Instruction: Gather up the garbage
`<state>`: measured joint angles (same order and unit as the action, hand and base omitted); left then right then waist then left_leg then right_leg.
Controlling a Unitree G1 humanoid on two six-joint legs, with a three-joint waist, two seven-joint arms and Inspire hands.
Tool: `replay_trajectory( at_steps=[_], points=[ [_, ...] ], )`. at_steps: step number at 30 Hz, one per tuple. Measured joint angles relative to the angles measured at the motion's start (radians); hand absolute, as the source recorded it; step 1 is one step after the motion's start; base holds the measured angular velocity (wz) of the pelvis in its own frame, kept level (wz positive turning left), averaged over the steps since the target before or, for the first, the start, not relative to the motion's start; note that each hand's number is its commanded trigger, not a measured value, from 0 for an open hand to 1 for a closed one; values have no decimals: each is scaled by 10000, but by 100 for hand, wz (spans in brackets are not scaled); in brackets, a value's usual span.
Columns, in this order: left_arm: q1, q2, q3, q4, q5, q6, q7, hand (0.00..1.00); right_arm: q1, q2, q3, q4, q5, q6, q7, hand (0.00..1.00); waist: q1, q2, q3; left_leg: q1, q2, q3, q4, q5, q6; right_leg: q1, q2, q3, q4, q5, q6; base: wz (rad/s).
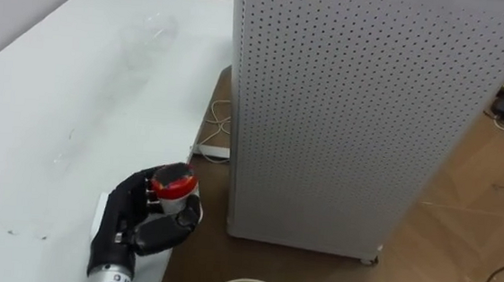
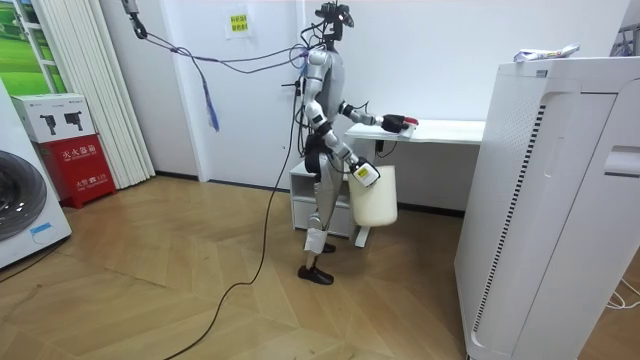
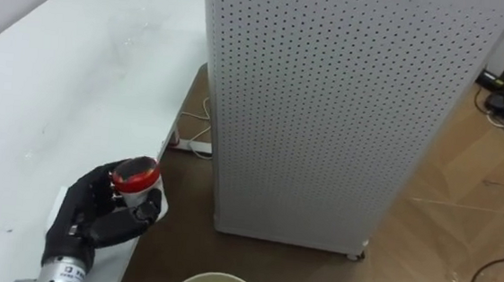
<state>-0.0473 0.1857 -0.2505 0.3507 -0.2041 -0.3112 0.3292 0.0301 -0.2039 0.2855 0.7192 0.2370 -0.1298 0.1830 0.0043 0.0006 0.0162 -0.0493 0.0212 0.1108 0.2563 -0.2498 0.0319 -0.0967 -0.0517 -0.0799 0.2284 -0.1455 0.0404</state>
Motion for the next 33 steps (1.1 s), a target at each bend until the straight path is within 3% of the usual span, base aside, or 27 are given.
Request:
replay_trajectory(
  at_steps=[4,11,16,19,22,25,27,31,33],
  points=[
    [-284,-9,-163,-116,-361,-61,-402,100,-996,53,50,908,338,-5,-85,100,32,50,27,-480,-6,-7,141,2,3,-498,-11,39,160,0,0,0],
    [-272,80,-303,-187,-798,-588,-713,100,-2058,-24,56,1525,640,-5,-405,100,127,77,50,-813,6,266,146,21,24,-1089,-30,204,467,-1,0,-9],
    [-354,67,-597,-192,-787,-897,-1292,100,-2277,-35,54,1515,929,-16,-409,100,66,67,69,-1030,-7,314,173,21,25,-1317,-37,237,465,-1,0,-5],
    [-448,63,-854,-177,-776,-885,-1564,100,-2273,-31,55,1517,1069,-18,-410,100,61,78,110,-1041,12,404,172,21,24,-1350,-16,277,454,-1,0,-7],
    [-517,64,-1052,-158,-767,-819,-2044,100,-2340,-33,55,1530,1069,-18,-410,100,48,68,121,-1097,12,474,170,21,24,-1499,12,464,478,0,0,-17],
    [-540,0,-1276,76,-774,-392,-2525,100,-2516,-28,55,1546,1072,-19,-413,100,-26,79,221,-1306,6,488,186,21,24,-1743,13,507,514,26,-20,-16],
    [-540,-47,-1447,219,-769,-139,-2764,100,-2608,-70,40,1569,1084,-20,-417,100,-87,63,245,-1563,17,488,214,21,24,-2038,23,503,595,34,-32,0],
    [-510,-158,-1587,463,-926,279,-3320,100,-2736,-110,47,1767,1083,-21,-518,100,-57,74,262,-1853,33,442,470,21,24,-2275,29,534,662,33,-34,-8],
    [-529,-173,-1580,464,-990,281,-3510,100,-2740,-123,47,1766,1085,-21,-518,100,-40,75,262,-1855,31,442,471,21,24,-2290,33,533,643,33,-34,-12]
  ],
)
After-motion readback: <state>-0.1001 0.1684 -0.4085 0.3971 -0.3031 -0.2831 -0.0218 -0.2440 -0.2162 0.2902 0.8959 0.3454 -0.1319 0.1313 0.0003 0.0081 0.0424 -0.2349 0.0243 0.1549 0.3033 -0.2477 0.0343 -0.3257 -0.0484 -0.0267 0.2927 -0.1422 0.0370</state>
